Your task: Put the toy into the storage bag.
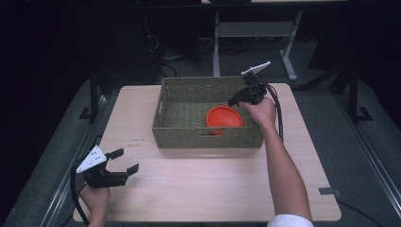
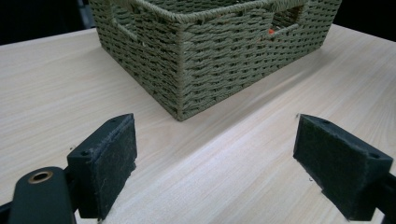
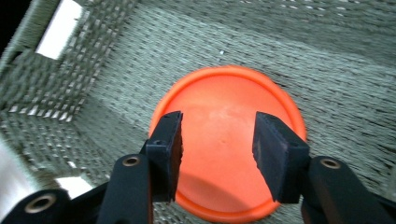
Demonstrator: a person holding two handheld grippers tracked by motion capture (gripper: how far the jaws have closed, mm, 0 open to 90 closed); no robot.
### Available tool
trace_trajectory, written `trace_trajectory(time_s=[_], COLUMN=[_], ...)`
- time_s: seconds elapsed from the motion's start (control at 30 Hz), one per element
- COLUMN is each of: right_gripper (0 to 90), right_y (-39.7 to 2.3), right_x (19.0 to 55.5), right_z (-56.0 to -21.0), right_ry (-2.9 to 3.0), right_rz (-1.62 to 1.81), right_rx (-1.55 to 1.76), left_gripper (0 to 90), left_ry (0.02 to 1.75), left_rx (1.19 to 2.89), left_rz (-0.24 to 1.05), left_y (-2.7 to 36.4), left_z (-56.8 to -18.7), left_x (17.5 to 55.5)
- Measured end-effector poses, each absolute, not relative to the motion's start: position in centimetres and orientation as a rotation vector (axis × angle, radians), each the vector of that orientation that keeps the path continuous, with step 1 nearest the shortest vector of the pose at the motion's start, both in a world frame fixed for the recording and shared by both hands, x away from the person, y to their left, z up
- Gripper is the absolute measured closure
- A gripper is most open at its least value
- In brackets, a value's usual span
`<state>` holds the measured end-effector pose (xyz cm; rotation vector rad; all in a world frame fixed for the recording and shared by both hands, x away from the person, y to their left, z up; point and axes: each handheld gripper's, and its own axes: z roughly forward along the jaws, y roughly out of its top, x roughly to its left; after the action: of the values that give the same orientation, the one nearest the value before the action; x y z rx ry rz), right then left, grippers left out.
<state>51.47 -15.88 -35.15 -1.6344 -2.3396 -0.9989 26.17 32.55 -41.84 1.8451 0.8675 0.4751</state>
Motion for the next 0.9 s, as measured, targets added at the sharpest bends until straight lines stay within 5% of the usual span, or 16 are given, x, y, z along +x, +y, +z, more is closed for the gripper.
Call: trace_trajectory(time_s=[0.13,0.9], right_gripper=[41.5,27.0], right_y=[-16.1,-17.5], right_x=[51.1,48.7], right_z=[-34.5,-32.9], right_ry=[-2.305,-2.222], right_rz=[-1.078,-1.24], right_rx=[-1.589,-1.425], left_gripper=[12.6,12.7], left_ry=[0.862,0.859], left_rx=[1.835,1.842], left_rz=[0.479,0.478], left_y=[32.6,32.5], left_z=[-41.8,-41.8], left_x=[26.1,26.1])
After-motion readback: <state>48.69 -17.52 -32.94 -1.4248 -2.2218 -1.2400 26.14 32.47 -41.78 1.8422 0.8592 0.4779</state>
